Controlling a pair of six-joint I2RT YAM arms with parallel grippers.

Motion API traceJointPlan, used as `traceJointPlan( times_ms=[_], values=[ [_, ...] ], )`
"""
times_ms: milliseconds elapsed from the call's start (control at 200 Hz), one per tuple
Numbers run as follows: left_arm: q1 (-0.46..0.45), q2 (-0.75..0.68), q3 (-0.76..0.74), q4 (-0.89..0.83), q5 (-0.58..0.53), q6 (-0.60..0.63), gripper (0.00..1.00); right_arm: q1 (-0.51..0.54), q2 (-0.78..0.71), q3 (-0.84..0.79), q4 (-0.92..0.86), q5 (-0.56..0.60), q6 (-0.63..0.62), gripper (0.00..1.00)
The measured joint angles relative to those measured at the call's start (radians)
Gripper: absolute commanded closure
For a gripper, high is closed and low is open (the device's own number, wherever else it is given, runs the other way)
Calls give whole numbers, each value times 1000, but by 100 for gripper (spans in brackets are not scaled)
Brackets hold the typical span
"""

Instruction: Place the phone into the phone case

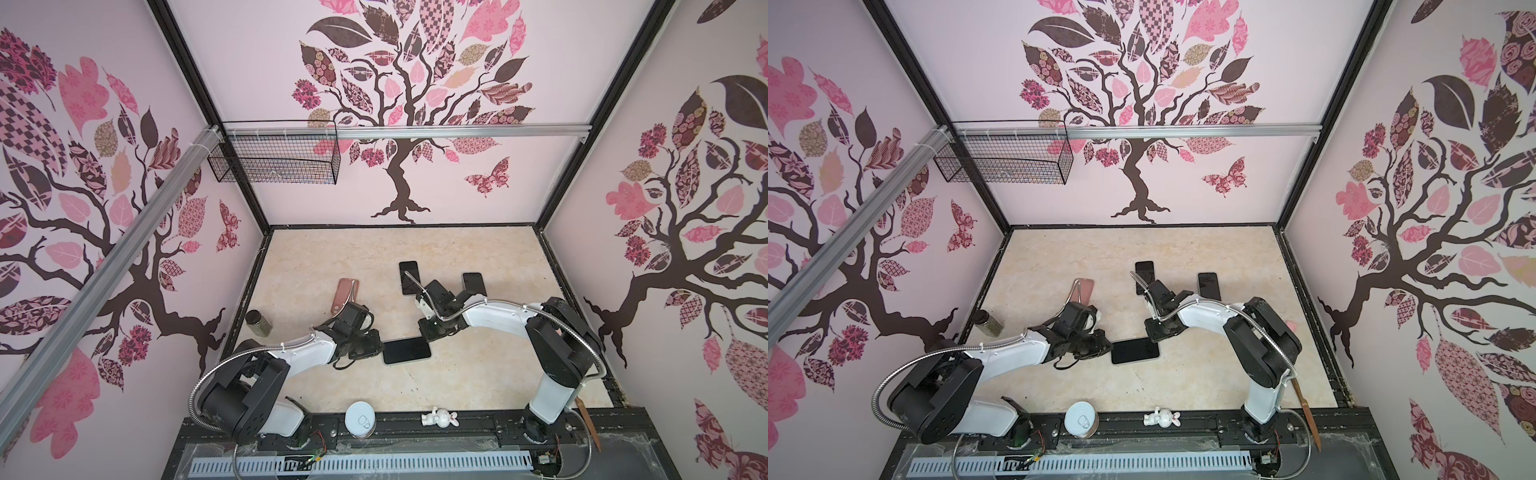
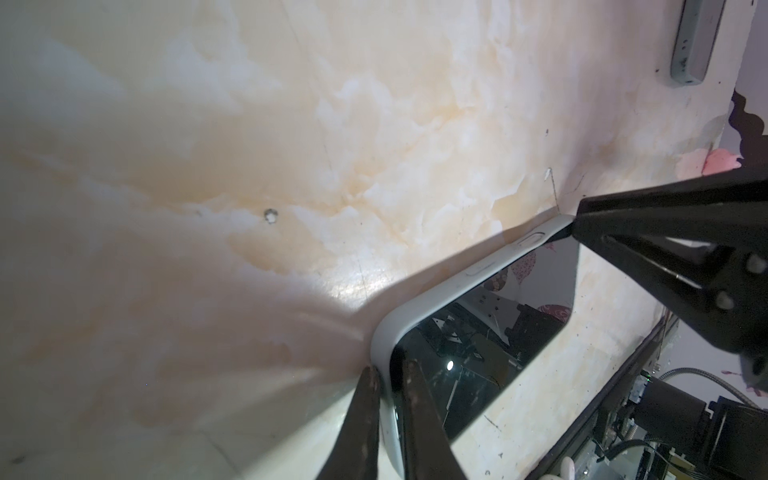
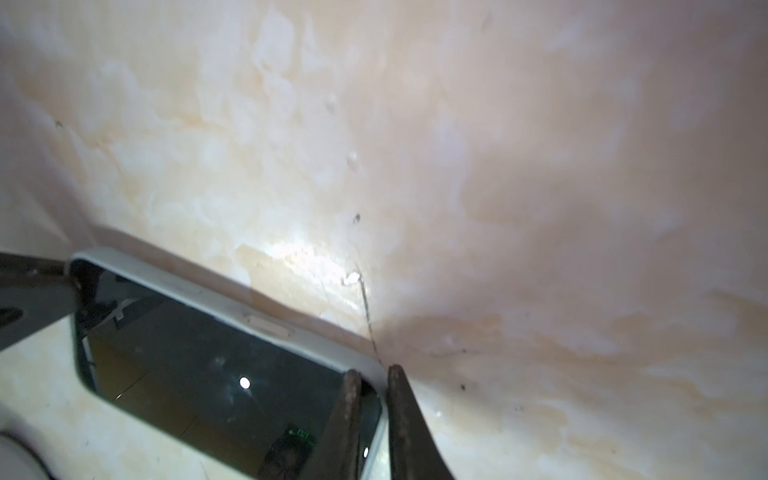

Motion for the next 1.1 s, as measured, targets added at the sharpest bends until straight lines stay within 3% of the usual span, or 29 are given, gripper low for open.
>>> traceJointPlan(
  times_ms=[395,675,740,875,1100],
  values=[
    [0,-2,0,0,-3,-1,88,30,7,-9,93,31,1,82],
    [-11,-11,-2,24,-26,-1,86,37,-40,6,-39,56,-42,73],
    [-10,-28,-2,24,-31,-2,84,37,-58,6,-79,52,-69,62],
    [-1,-80,-3,22,-37,-2,76,38,-97,39,-134,23,-163,26],
    [84,-194,-3,-68,-64,-4,53,69,-142,84,-137,4,-344,4]
  ],
)
